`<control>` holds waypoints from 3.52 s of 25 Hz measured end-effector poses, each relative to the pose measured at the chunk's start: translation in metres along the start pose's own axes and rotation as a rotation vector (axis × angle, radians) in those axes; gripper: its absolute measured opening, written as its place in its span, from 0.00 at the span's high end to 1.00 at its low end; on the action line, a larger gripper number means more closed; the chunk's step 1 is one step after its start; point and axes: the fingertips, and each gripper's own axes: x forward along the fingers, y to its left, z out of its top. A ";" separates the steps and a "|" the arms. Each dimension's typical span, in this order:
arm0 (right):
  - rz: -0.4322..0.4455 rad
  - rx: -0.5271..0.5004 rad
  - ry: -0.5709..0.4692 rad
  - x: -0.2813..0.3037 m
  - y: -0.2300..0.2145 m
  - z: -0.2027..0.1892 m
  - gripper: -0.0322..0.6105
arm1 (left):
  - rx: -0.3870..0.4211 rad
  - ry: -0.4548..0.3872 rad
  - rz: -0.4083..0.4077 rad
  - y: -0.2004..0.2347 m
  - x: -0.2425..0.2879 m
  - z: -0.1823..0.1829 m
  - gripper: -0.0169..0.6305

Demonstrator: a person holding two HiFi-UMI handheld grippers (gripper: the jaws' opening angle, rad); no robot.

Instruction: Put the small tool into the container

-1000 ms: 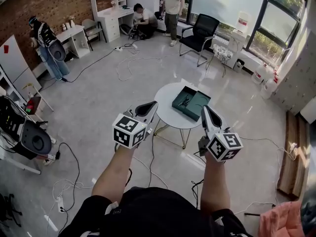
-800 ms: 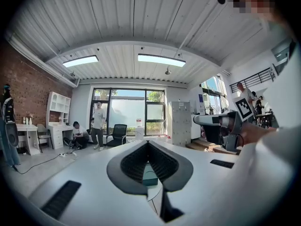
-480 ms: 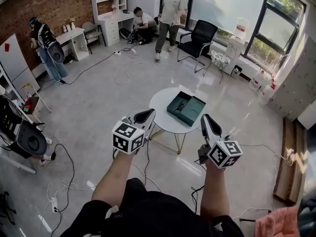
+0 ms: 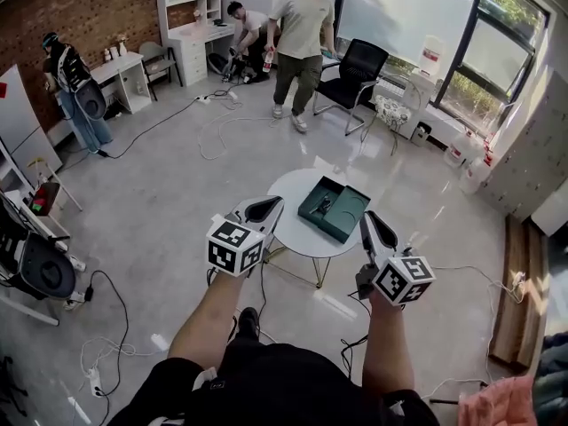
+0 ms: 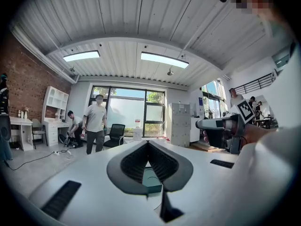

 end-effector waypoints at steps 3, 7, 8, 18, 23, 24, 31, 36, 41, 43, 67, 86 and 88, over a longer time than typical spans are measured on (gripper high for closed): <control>-0.024 0.008 0.027 0.026 -0.014 -0.008 0.89 | -0.014 0.009 -0.019 0.024 0.024 -0.001 0.97; -0.065 0.022 0.056 0.069 -0.032 -0.022 0.89 | -0.030 0.047 -0.049 0.063 0.055 -0.011 0.97; -0.077 0.027 0.066 0.079 -0.035 -0.028 0.89 | -0.039 0.058 -0.059 0.073 0.063 -0.016 0.97; -0.146 0.006 0.097 0.165 -0.032 -0.041 0.89 | -0.018 0.065 -0.196 0.136 0.115 -0.012 0.97; -0.184 0.015 0.105 0.182 -0.031 -0.055 0.89 | -0.019 0.072 -0.248 0.151 0.130 -0.018 0.97; -0.190 0.018 0.110 0.183 -0.032 -0.057 0.89 | -0.026 0.076 -0.258 0.152 0.133 -0.019 0.97; -0.274 0.045 0.116 0.177 -0.056 -0.071 0.89 | -0.015 0.108 -0.339 0.146 0.157 -0.027 0.97; -0.309 0.072 0.116 0.173 -0.109 -0.083 0.89 | 0.008 0.097 -0.359 0.137 0.196 -0.025 0.97; -0.364 0.142 0.150 0.168 -0.153 -0.098 0.89 | -0.004 0.134 -0.333 0.145 0.220 -0.024 0.97; -0.366 0.152 0.158 0.178 -0.172 -0.104 0.89 | -0.009 0.148 -0.312 0.157 0.236 -0.030 0.97; -0.355 0.319 0.291 0.293 -0.313 -0.186 0.89 | -0.019 0.335 -0.324 0.209 0.408 -0.085 0.97; -0.970 0.423 0.344 0.257 -0.252 -0.254 0.86 | 0.081 0.357 -0.883 0.216 0.439 -0.096 0.97; -1.011 0.443 0.373 0.248 -0.242 -0.266 0.85 | 0.074 0.359 -0.925 0.210 0.434 -0.097 0.97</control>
